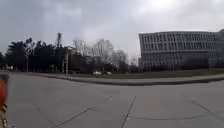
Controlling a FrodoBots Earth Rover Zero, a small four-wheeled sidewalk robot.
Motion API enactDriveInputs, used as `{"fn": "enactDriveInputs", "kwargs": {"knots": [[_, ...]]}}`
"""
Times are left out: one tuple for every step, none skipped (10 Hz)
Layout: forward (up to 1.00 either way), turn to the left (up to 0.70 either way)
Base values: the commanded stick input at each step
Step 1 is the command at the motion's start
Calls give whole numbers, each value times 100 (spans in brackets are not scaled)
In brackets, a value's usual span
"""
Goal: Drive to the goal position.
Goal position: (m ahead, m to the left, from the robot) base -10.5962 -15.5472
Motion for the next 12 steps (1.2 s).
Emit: {"fn": "enactDriveInputs", "kwargs": {"knots": [[-85, 34], [-85, 34], [-85, 34], [-85, 34], [-85, 34], [-59, 24], [10, 0], [85, 0], [85, 0], [85, -3], [85, -19], [85, -34]]}}
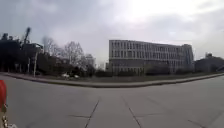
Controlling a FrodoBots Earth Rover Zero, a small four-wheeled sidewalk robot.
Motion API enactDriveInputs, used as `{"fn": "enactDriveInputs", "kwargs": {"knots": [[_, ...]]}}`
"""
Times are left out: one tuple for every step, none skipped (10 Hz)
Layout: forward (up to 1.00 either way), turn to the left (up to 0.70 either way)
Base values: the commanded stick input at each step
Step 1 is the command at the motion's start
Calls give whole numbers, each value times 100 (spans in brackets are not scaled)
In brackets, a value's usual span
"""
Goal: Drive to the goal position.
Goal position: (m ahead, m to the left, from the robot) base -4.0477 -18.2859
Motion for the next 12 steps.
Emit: {"fn": "enactDriveInputs", "kwargs": {"knots": [[85, -34], [85, -34], [85, -34], [85, -34], [85, -34], [85, -34], [85, -34], [85, -34], [85, -34], [85, -34], [85, -34], [85, -34]]}}
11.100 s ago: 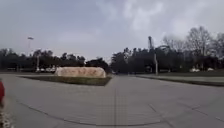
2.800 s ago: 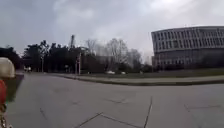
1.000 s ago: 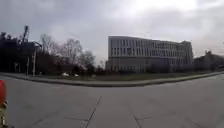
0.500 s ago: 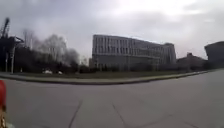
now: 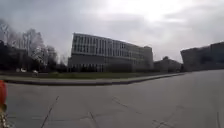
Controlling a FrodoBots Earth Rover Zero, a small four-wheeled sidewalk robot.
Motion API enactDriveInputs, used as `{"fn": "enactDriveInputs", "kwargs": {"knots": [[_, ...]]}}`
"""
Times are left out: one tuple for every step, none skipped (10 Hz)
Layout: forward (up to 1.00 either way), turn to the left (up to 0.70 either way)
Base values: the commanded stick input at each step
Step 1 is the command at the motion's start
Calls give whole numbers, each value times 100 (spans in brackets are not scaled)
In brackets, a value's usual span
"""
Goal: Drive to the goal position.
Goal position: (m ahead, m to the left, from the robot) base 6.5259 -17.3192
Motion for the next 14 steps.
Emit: {"fn": "enactDriveInputs", "kwargs": {"knots": [[85, -34], [85, -34], [85, -34], [85, -34], [85, -34], [85, -34], [85, -25], [85, -7], [85, 0], [85, 0], [85, 0], [85, 0], [85, 0], [85, 0]]}}
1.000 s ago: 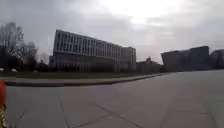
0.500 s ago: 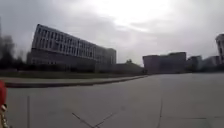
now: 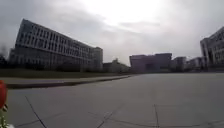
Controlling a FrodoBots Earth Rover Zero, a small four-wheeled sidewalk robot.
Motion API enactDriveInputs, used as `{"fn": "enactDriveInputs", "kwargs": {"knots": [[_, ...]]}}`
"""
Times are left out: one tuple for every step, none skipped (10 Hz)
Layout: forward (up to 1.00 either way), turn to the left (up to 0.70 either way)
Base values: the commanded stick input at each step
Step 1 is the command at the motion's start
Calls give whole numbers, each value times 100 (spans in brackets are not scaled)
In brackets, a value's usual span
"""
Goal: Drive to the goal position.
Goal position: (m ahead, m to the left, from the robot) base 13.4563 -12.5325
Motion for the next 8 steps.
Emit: {"fn": "enactDriveInputs", "kwargs": {"knots": [[85, 0], [85, 0], [85, 0], [85, 0], [85, 0], [85, 0], [85, -34], [85, -34]]}}
